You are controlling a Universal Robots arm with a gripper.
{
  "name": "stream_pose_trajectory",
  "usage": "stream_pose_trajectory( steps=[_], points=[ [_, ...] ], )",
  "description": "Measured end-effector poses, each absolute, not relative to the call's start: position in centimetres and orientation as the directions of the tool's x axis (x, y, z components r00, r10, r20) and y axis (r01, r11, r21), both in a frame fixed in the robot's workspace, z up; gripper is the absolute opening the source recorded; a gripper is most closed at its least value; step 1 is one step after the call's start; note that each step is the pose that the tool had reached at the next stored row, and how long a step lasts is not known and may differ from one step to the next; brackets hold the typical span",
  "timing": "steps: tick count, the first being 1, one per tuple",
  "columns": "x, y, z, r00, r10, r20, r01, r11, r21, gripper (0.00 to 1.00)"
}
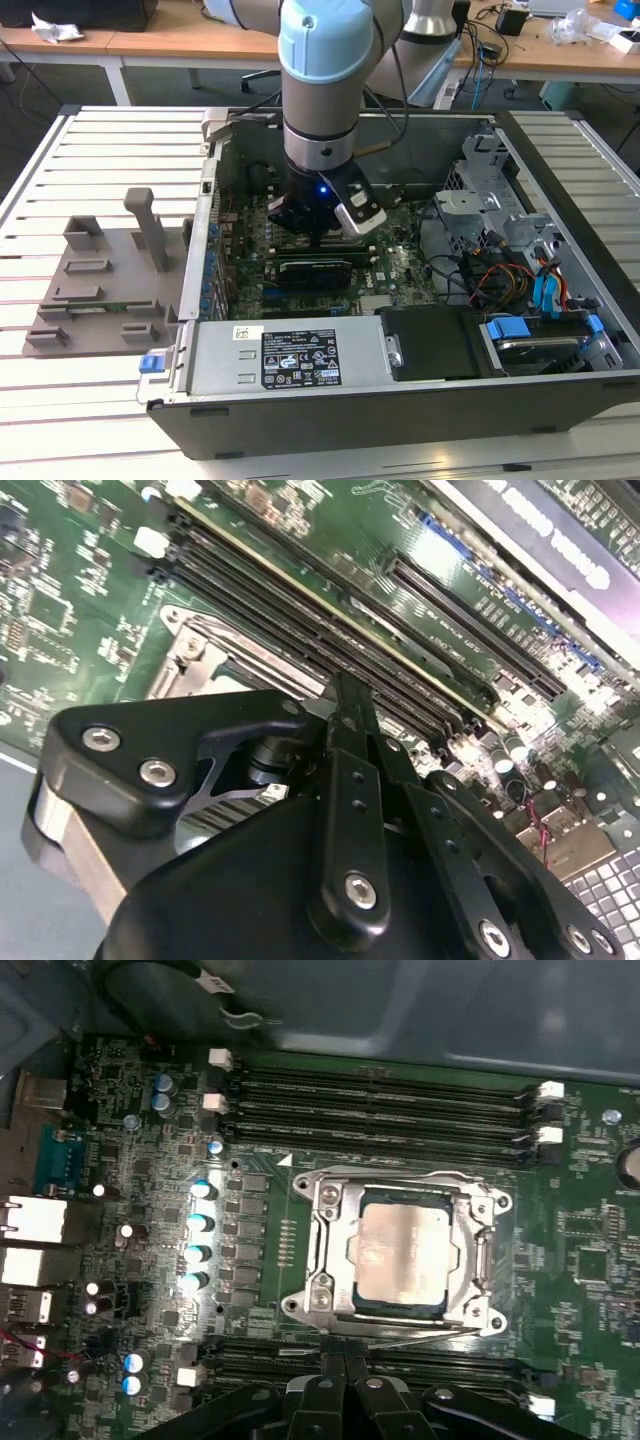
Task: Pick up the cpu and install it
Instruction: 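Install the second cpu locking lever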
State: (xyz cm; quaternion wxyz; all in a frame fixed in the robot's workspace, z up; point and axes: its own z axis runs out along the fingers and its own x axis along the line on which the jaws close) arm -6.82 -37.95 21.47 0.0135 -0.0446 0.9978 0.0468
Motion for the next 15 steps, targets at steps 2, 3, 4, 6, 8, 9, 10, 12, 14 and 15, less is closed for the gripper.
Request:
stream_pose_trajectory(
  steps=[2, 3, 4, 6, 8, 9, 10, 12, 14, 15],
  points=[
    [-7.4, -38.0, 21.2, -0.996, -0.088, -0.031, -0.091, 0.991, 0.094, 0.11],
    [-7.7, -38.0, 21.1, -0.996, -0.088, -0.031, -0.091, 0.991, 0.095, 0.11],
    [-7.9, -38.0, 21.0, -0.996, -0.088, -0.031, -0.091, 0.991, 0.096, 0.11],
    [-8.4, -37.8, 20.8, -0.995, -0.091, -0.031, -0.094, 0.991, 0.097, 0.11],
    [-8.5, -37.6, 20.7, -0.995, -0.095, -0.031, -0.098, 0.99, 0.097, 0.11],
    [-8.5, -37.5, 20.6, -0.995, -0.097, -0.031, -0.1, 0.99, 0.097, 0.11],
    [-8.6, -37.3, 20.6, -0.994, -0.1, -0.031, -0.103, 0.99, 0.098, 0.11],
    [-8.8, -36.9, 20.3, -0.993, -0.11, -0.031, -0.112, 0.989, 0.098, 0.11],
    [-8.8, -36.6, 20.2, -0.993, -0.112, -0.032, -0.115, 0.988, 0.1, 0.11],
    [-8.8, -36.5, 20.1, -0.993, -0.113, -0.032, -0.116, 0.988, 0.1, 0.11]
  ],
)
